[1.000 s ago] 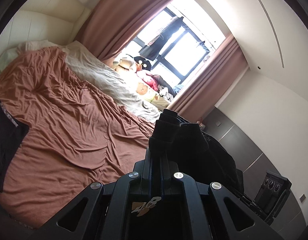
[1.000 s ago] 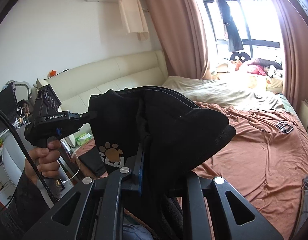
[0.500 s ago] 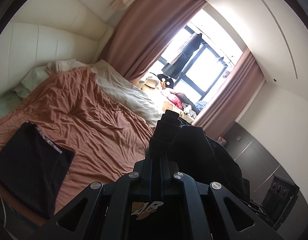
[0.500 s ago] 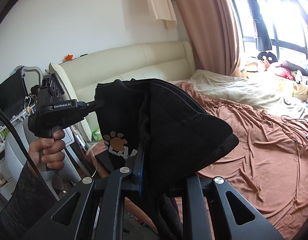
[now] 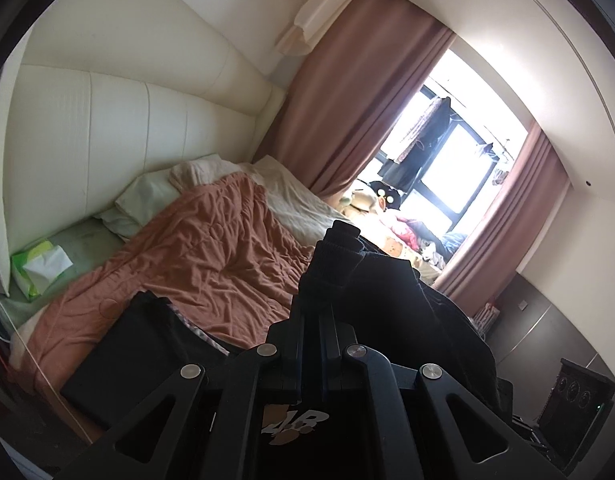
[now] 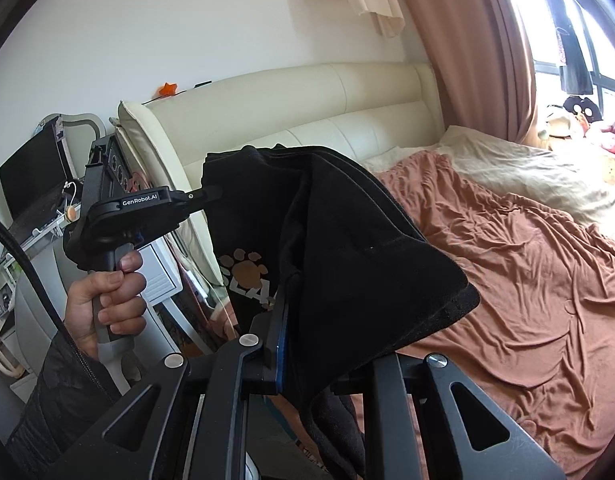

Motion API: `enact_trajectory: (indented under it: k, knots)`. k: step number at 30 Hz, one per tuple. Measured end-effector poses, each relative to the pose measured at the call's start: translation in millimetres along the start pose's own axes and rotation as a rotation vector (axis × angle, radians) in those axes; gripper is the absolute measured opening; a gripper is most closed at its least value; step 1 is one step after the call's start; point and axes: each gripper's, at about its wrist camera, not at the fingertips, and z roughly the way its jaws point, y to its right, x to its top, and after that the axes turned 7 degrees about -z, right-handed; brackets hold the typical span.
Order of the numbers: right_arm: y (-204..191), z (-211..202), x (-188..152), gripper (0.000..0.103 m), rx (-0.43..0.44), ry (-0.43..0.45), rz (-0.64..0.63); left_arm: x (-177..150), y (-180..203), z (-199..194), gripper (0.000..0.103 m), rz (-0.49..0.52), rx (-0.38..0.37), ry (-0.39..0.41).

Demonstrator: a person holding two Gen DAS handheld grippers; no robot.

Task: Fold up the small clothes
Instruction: 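Lift the folded t-shirt with both grippers and carry it toward the headboard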

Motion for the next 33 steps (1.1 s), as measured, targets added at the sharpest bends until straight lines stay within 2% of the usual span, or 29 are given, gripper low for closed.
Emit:
enact_trajectory:
  k: [9, 16, 25, 33]
  knots:
    - [-22, 68, 15, 0.011, 0.069, -0.043, -0.03, 28, -53, -16, 0.005, -0.017, 0.1, 0.048]
    - [-17, 104, 15, 0.011, 0.111, -0.064, -0.029, 44, -69, -8, 0.005, 0.028, 0.184, 0.058]
    - [31, 169, 10, 0.011, 0.083, -0.145, 0.007, 50, -120, 53, 0.005, -0.024, 0.25, 0.013]
    - [76, 223, 12, 0.011, 0.089, -0.203, 0.038, 55, -141, 122, 0.005, -0.02, 0.321, -0.043]
